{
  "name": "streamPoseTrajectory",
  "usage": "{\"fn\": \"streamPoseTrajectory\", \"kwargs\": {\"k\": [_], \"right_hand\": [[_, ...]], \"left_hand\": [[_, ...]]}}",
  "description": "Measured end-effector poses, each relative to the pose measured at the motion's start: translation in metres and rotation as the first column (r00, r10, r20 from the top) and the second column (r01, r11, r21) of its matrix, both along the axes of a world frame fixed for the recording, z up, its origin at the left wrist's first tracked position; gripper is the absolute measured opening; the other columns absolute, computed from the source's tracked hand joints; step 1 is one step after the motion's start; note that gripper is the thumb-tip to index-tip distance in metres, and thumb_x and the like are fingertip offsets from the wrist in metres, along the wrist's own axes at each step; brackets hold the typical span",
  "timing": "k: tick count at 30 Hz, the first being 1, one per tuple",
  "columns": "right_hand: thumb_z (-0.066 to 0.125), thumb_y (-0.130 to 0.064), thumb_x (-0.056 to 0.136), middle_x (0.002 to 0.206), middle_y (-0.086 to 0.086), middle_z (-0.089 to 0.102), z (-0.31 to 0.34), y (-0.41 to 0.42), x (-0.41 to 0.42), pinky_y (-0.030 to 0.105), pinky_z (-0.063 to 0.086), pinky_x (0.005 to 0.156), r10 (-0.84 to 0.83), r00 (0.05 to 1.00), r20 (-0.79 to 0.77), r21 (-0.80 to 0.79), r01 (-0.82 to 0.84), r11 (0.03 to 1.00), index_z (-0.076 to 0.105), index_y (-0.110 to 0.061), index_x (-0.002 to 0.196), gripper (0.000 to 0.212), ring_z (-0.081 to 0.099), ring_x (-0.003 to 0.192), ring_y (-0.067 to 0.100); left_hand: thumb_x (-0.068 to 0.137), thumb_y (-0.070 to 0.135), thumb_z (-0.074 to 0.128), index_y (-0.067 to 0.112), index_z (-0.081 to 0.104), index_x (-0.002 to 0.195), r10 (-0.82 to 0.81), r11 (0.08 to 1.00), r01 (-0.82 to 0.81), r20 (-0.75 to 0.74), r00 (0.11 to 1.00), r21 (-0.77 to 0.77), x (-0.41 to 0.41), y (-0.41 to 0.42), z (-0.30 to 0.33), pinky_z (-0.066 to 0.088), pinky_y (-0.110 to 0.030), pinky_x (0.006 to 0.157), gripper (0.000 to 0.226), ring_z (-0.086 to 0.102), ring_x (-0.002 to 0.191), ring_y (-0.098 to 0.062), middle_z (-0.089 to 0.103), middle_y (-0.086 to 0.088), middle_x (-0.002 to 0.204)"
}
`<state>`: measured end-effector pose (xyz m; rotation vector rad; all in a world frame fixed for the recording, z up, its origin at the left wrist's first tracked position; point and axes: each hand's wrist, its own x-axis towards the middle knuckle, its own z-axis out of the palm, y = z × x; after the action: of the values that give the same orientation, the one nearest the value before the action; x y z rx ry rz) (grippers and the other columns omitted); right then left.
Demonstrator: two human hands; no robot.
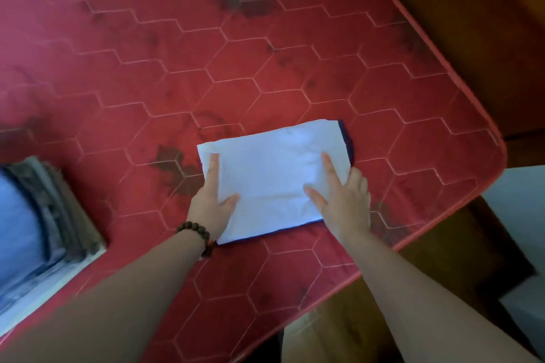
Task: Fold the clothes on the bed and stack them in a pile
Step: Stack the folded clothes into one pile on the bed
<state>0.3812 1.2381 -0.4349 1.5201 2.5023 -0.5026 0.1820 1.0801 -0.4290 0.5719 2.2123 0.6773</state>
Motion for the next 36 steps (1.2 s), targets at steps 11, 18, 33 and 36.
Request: {"fn": "streamPoseTrajectory", "kwargs": {"k": [11, 18, 33, 36], "right_hand": [[0.062, -0.067, 0.078, 0.132, 0.011, 0.039, 0.005, -0.069, -0.048, 0.044, 0.038, 0.101, -0.252, 0.946, -0.203, -0.222, 0.207, 0.953, -0.001, -0.045, 0.151, 0.1, 0.04, 0.119, 0.029], [0.073, -0.047, 0.08, 0.15, 0.0, 0.042, 0.011, -0.06, -0.064, 0.038, 0.039, 0.091, -0.261, 0.939, -0.224, -0.42, 0.149, 0.895, -0.011, -0.043, 0.15, 0.109, 0.048, 0.128, 0.034], [0.065, -0.031, 0.091, 0.132, -0.026, 0.045, 0.113, -0.153, -0.165, 0.003, 0.025, 0.094, 0.002, 0.857, -0.515, -0.254, -0.155, 0.955, 0.042, -0.041, 0.141, 0.056, 0.041, 0.121, -0.007], [0.065, -0.032, 0.091, 0.133, -0.032, 0.042, 0.122, -0.2, -0.222, 0.008, 0.025, 0.1, 0.068, 0.808, -0.586, -0.25, -0.259, 0.933, 0.044, -0.038, 0.141, 0.054, 0.037, 0.122, -0.013]], "left_hand": [[0.081, 0.042, 0.07, 0.066, -0.013, 0.138, 0.212, 0.977, -0.213, -0.096, 0.972, -0.001, -0.04, -0.12, 0.011, 0.038, -0.033, 0.079, 0.104, 0.045, 0.079, -0.006, 0.042, -0.005, 0.107], [0.09, 0.029, 0.061, 0.066, -0.013, 0.134, 0.051, 0.997, -0.045, -0.108, 0.993, 0.055, -0.038, -0.11, 0.017, 0.035, -0.019, 0.063, 0.093, 0.049, 0.069, -0.012, 0.037, -0.003, 0.11], [0.092, 0.011, 0.059, 0.014, 0.04, 0.146, 0.161, 0.97, -0.093, -0.303, 0.939, 0.225, -0.115, -0.212, 0.119, 0.039, -0.021, 0.078, 0.058, 0.047, 0.083, -0.015, 0.042, -0.007, 0.129], [0.088, 0.005, 0.064, 0.012, 0.045, 0.143, 0.277, 0.947, -0.192, -0.354, 0.893, 0.258, -0.154, -0.273, 0.133, 0.031, -0.012, 0.079, 0.059, 0.043, 0.088, -0.012, 0.044, -0.011, 0.126]]}}
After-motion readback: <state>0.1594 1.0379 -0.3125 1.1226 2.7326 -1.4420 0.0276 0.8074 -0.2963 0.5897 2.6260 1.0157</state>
